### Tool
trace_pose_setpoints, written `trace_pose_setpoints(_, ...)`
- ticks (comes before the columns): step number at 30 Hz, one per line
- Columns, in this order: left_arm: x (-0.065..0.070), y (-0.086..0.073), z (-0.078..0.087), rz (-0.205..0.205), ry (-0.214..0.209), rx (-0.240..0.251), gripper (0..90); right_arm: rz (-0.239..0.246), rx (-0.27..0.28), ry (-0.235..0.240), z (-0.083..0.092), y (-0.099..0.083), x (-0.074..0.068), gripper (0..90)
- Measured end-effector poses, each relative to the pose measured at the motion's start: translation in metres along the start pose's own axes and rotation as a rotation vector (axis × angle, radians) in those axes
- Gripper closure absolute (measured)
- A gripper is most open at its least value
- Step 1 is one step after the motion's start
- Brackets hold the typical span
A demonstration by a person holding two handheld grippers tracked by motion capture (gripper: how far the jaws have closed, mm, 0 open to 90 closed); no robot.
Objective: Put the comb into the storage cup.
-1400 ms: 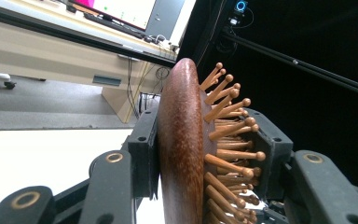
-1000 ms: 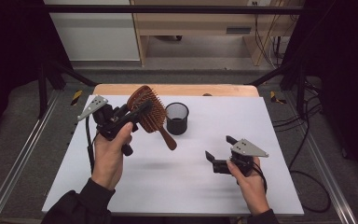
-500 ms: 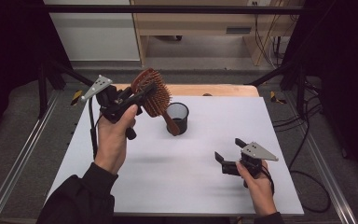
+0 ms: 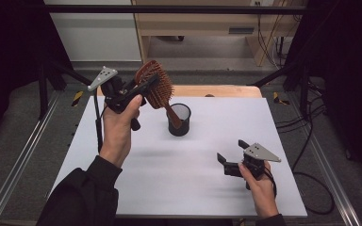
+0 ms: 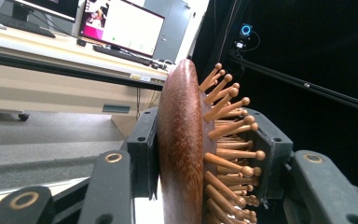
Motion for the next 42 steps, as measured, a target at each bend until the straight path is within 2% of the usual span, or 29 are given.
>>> trace_pose_setpoints(6,-0.005,0.002,-0.005,-0.017,0.024,0.004,52.0,0.004,0.003,0.005,0.000,0.000,-0.001,3.8)
trace_pose_setpoints(13,-0.009,0.001,-0.009,-0.030,0.029,0.003,51.9,0.007,0.004,0.010,0.000,0.000,-0.002,3.2)
trace_pose_setpoints(26,-0.016,0.001,-0.015,-0.033,0.055,0.003,51.8,0.007,0.005,0.018,0.000,0.001,-0.003,3.3)
trace_pose_setpoints(31,-0.018,0.000,-0.019,-0.034,0.056,-0.001,51.8,-0.012,-0.001,0.028,0.000,0.001,-0.002,3.9)
trace_pose_setpoints(42,-0.017,0.001,-0.026,-0.052,0.059,0.000,51.7,-0.015,0.004,0.031,0.001,0.001,0.000,4.2)
Point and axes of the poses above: each handheld gripper's, and its own axes: z roughly backward along the jaws, y roughly out of its top, x roughly to its right, the point moved 2 cm from there along -z, roughly forward along the jaws, and after that the axes turned 9 degrees about -y, right-handed, at the moved point
